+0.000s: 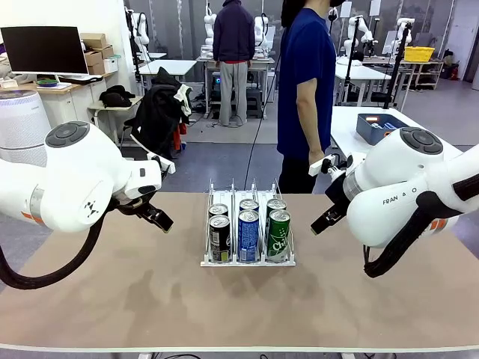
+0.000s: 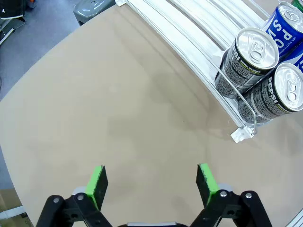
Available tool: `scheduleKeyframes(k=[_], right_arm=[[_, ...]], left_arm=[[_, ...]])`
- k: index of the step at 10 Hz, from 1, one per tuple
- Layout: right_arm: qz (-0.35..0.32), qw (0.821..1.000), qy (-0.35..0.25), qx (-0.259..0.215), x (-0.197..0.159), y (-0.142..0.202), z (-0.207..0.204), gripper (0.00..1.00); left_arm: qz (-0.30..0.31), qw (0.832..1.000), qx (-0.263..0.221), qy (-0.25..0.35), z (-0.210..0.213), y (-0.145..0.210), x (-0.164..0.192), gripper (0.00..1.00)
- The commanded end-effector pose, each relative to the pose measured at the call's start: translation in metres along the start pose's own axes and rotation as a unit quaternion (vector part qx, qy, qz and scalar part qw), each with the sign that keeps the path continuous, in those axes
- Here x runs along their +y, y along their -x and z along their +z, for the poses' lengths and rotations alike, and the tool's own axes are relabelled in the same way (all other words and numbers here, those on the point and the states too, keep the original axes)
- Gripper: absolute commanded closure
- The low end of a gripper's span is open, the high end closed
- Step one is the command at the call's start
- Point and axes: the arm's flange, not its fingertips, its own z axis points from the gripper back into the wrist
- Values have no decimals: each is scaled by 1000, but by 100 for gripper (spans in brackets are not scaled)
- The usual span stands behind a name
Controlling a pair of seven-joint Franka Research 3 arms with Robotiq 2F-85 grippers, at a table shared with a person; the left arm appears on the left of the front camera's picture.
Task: Fill the beverage cans into the dispenser.
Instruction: Pick up the Pepsi coke handed by the human.
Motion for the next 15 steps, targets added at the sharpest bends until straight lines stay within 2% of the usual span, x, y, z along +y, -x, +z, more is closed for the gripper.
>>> scheduleKeyframes(k=[1, 7, 9, 10, 13, 15], right_arm=[[0, 1000, 0, 0, 0, 0, 0, 0], [0, 1000, 0, 0, 0, 0, 0, 0], [1, 1000, -21, 7, -9, -1, 12, 0], [-11, 999, -35, 18, -19, -6, 19, 0], [1, 997, -71, 33, -49, -26, 47, 0], [21, 990, -130, 51, -60, -39, 74, 0]], left_arm=[[0, 1000, 0, 0, 0, 0, 0, 0], [0, 1000, 0, 0, 0, 0, 0, 0], [-23, 995, 7, 96, 20, -11, 5, 0], [-41, 992, 15, 119, 27, -16, 17, 0], [-86, 982, 7, 167, 63, -28, 37, 0], [-113, 978, 8, 178, 87, -33, 48, 0]])
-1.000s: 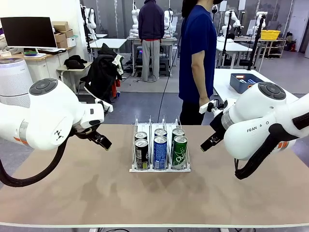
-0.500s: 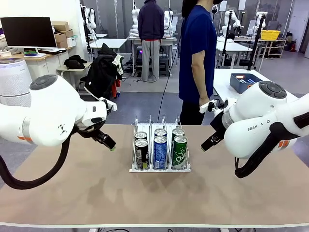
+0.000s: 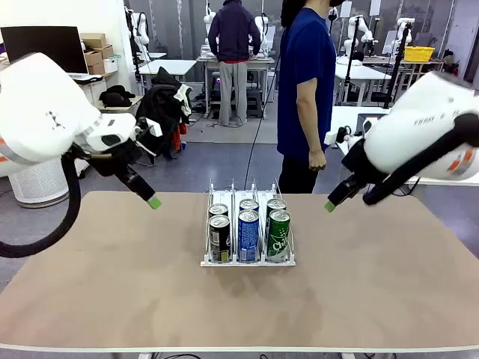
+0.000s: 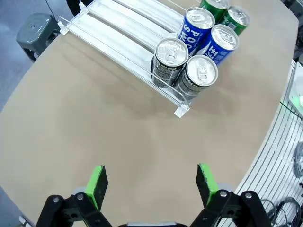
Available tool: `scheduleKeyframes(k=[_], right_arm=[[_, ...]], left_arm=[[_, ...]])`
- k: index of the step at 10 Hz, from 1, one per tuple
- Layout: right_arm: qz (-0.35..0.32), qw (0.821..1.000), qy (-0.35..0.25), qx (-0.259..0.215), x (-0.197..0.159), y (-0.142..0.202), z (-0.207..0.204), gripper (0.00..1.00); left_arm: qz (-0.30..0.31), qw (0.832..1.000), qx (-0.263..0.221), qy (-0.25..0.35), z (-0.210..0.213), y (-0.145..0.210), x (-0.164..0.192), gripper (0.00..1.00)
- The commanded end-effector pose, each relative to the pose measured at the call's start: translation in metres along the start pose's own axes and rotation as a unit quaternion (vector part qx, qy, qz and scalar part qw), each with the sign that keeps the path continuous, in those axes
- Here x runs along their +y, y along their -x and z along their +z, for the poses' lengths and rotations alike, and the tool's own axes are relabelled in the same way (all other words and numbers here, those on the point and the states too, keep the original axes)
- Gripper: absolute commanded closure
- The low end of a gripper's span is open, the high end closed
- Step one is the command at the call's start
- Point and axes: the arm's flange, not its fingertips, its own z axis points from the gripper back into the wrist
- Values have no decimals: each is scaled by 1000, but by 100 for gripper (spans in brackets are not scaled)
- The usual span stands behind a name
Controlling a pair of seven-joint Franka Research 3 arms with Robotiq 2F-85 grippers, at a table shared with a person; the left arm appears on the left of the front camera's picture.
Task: Fill the beverage cans into the dispenser.
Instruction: Pick up the Pepsi coke handed by the human.
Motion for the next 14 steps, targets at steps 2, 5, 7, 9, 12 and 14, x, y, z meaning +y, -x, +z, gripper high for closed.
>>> scheduleKeyframes(k=[2, 5, 7, 9, 12, 14], right_arm=[[38, 995, -88, 24, -13, -9, 42, 0], [14, 991, -131, -32, -31, 0, 74, 0], [38, 994, -98, 13, -13, -10, 64, 0], [32, 994, -107, 2, -19, -8, 73, 0], [83, 965, -248, -30, -48, -10, 120, 0], [107, 965, -231, -62, -45, -11, 151, 0]], left_arm=[[-36, 999, -11, -1, 33, -2, 5, 0], [-41, 998, -36, -31, 43, 0, 5, 0], [-32, 999, -17, -17, 46, -7, 4, 0], [-35, 999, -19, -25, 48, -8, 2, 0], [-110, 987, -55, 102, 87, -13, 14, 0], [-133, 984, -71, 90, 120, -23, 15, 0]])
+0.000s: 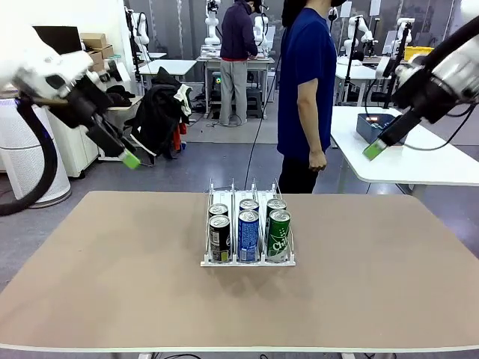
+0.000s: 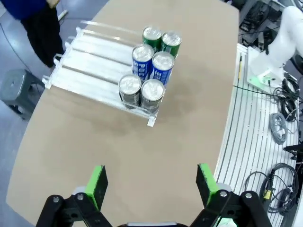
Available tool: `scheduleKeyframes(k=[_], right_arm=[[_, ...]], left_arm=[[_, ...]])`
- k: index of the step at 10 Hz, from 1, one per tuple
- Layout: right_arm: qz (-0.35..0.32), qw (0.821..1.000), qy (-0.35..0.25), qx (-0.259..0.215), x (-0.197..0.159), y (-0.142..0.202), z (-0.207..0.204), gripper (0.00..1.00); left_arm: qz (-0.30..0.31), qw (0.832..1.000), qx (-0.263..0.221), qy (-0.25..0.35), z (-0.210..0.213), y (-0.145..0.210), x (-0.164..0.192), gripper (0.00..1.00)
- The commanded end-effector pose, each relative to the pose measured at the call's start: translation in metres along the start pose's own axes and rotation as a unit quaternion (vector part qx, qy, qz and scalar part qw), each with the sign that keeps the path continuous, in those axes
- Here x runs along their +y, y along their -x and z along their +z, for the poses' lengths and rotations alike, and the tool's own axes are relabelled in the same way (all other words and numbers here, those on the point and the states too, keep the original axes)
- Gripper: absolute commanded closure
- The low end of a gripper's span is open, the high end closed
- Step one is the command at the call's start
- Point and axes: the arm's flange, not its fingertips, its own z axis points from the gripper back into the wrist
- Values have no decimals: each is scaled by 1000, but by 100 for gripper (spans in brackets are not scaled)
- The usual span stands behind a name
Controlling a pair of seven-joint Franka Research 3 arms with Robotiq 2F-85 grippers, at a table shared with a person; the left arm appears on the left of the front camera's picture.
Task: Fill the beverage cans into the dispenser.
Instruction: Pick up the Pepsi coke handed by the human.
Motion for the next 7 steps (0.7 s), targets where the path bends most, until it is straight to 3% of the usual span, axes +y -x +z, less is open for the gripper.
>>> scheduleKeyframes(k=[1, 3, 4, 5, 7], right_arm=[[25, 999, 21, -16, 10, -6, 14, 0], [14, 999, 49, -19, 16, -12, 18, 0], [8, 997, 67, -23, 13, -11, 15, 0], [21, 999, 32, -13, 17, -13, 27, 0], [21, 999, 32, -13, 17, -13, 27, 0]], left_arm=[[-18, 1000, -5, -20, 19, -9, 2, 0], [-12, 999, 0, -43, 15, -11, -3, 0], [-14, 1000, -3, -19, 27, -14, 0, 0], [-14, 1000, -3, -19, 27, -14, 0, 0], [-14, 1000, -3, -19, 27, -14, 0, 0]])
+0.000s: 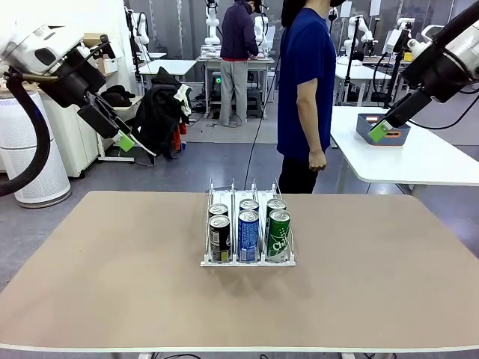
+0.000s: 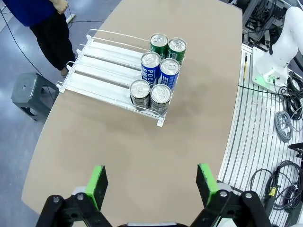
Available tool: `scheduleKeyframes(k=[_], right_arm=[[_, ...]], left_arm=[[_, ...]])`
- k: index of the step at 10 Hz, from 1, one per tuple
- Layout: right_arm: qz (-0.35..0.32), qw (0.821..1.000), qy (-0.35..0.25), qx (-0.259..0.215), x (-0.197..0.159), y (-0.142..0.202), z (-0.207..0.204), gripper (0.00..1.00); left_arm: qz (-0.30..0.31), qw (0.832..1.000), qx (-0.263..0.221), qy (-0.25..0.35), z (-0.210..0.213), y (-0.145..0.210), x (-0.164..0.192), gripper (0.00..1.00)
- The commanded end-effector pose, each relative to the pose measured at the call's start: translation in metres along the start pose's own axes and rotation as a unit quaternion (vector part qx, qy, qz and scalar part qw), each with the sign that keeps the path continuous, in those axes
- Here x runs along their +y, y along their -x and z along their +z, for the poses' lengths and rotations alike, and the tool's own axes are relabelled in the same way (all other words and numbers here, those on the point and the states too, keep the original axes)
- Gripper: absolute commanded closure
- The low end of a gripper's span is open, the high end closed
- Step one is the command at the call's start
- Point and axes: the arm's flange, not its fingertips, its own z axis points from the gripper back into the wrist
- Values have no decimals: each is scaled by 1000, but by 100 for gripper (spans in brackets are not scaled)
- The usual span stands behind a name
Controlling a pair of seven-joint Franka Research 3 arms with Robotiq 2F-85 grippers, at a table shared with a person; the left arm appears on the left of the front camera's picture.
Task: Fill the beverage cans into the dispenser.
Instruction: Pick up the Pepsi coke handed by the human.
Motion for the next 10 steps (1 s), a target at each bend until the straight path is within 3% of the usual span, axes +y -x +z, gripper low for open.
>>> scheduleKeyframes(k=[1, 3, 5, 8, 10], right_arm=[[1, 1000, -10, -2, 0, 1, 2, 0], [32, 999, -18, 6, -1, -3, 6, 0], [59, 998, -23, 8, 0, -12, 22, 0], [73, 996, 27, -42, 6, -28, 57, 0], [78, 992, 67, -72, 10, -34, 71, 0]], left_arm=[[-1, 1000, -10, 9, 1, 2, 2, 0], [-13, 1000, -8, 7, 8, -10, 1, 0], [-17, 998, -49, 34, 31, -23, 13, 0], [-42, 997, -55, -27, 65, -41, 9, 0], [-48, 993, -46, -98, 88, -50, 0, 0]])
